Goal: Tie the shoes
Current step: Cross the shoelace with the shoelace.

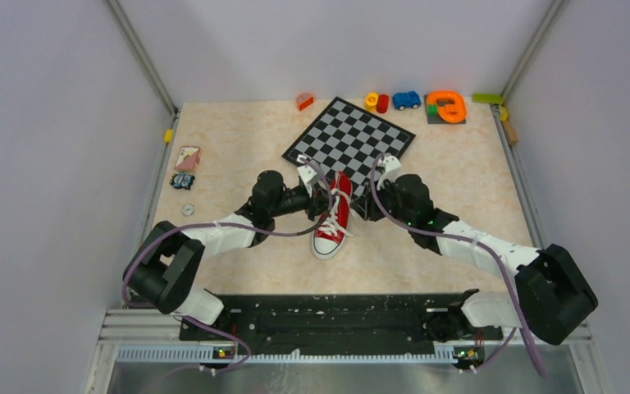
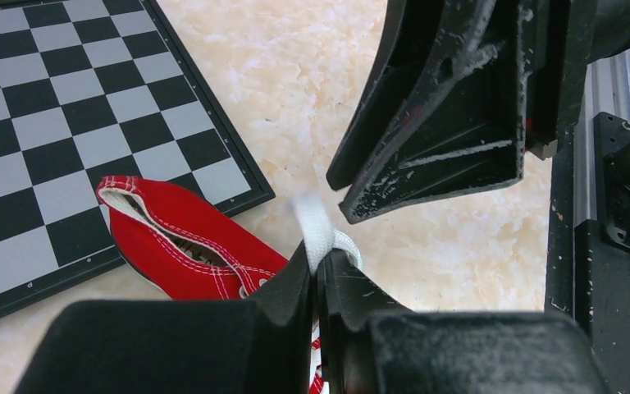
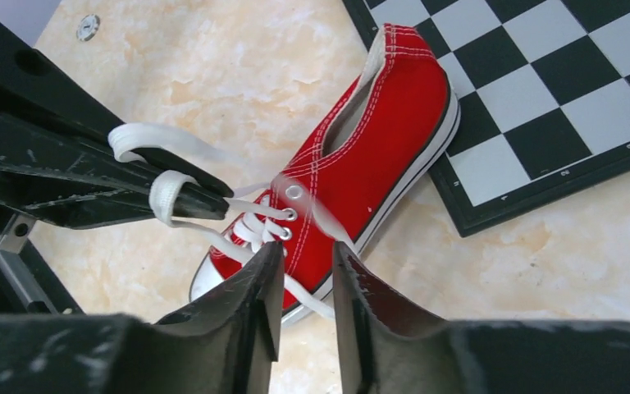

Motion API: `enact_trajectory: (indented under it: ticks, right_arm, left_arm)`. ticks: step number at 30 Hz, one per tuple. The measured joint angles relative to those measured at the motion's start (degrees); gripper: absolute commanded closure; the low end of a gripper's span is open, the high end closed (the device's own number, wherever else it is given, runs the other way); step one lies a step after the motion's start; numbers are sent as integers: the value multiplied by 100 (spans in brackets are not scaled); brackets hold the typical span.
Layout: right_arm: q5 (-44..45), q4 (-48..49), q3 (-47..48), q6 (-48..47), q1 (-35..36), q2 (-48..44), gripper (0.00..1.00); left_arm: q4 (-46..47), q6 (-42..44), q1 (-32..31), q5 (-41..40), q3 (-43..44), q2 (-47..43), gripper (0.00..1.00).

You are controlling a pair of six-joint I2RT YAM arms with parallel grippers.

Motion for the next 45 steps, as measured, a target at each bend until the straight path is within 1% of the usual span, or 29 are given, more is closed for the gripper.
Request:
enact_trajectory:
  ticks: [1,2,4,9,12,15,18,22,24,27,29,31,33,37,40,44,45]
  right_arm:
    - [2,-46,0,11,-26,9,59]
    - [-15,-76,-2,4,-44,9,55]
    - [-127,0,-81,26,-50,-28,51]
    - [-573,483,-903,-79,-48,-468,52]
    - [-767,632,-1099,-201,-20,-415,50]
    - [-822,1023,-1115,-361,181,-179,48]
    - [-743,1338,-1064,-511,553,210,48]
    - [-579,1703,-859,-581,752,883,49]
    - [-435,1904,-820,-579,756,1123,52]
    - [-229,2162,-809,-555,756,1307,64]
    - [-90,2277,-765,-522,756,1379,76]
    - [13,2343,-699,-474,756,1421,91]
    - [72,2433,-682,-426,756,1408,99]
    - [238,2365,-750,-356,756,1073,100]
    - [437,2138,-1062,-315,756,151,100]
    - [772,1576,-1311,-227,750,-1141,100]
    - [892,1353,-1344,-205,739,-1456,100]
  left_arm:
    - [0,0,0,0,0,0,92]
    - [-2,0,0,0,0,0,92]
    - [-2,0,0,-2,0,0,92]
    - [-2,-2,0,0,0,0,92]
    - [-2,0,0,0,0,0,92]
    - [-4,-2,0,2,0,0,92]
    - [-4,-2,0,2,0,0,92]
    - [-4,0,0,2,0,0,92]
    - [-4,-2,0,4,0,0,92]
    - [-4,-2,0,7,0,0,92]
    - [-4,-2,0,9,0,0,92]
    - [-4,-2,0,22,0,0,92]
    - [-4,-2,0,22,0,0,92]
    - [-13,0,0,20,0,2,91]
    - [-249,61,-13,22,79,4,92]
    - [-1056,514,-219,-90,546,59,93]
    - [-1392,704,-332,-192,761,94,93]
